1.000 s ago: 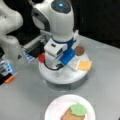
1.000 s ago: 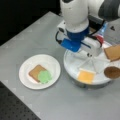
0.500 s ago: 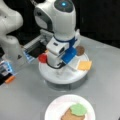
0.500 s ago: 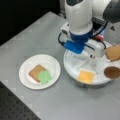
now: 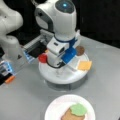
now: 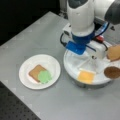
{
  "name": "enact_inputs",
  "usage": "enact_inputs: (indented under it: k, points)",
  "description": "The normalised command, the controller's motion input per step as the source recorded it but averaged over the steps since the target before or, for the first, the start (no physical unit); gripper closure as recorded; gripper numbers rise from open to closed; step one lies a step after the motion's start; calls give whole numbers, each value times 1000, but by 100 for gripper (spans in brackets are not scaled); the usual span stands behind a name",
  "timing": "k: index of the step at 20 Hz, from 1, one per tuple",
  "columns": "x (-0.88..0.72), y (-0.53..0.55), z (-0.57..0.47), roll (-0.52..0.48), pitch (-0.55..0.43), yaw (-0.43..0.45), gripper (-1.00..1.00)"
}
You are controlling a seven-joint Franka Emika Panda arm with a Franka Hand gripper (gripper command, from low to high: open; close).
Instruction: Ingredient selection for cheeseburger or sandwich
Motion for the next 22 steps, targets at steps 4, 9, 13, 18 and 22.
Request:
enact_inputs:
  k: [4,9,13,18,22]
  points:
    - [-408,170,-115,-67,-272,-83,-100]
    - [-411,38,-131,-31,-298,-46,-100]
    - [-425,-23,-147,-12,-307,-16,-100]
    - [-434,-73,-157,9,-310,29,-100]
    - [-391,-67,-130,26,-302,59,-100]
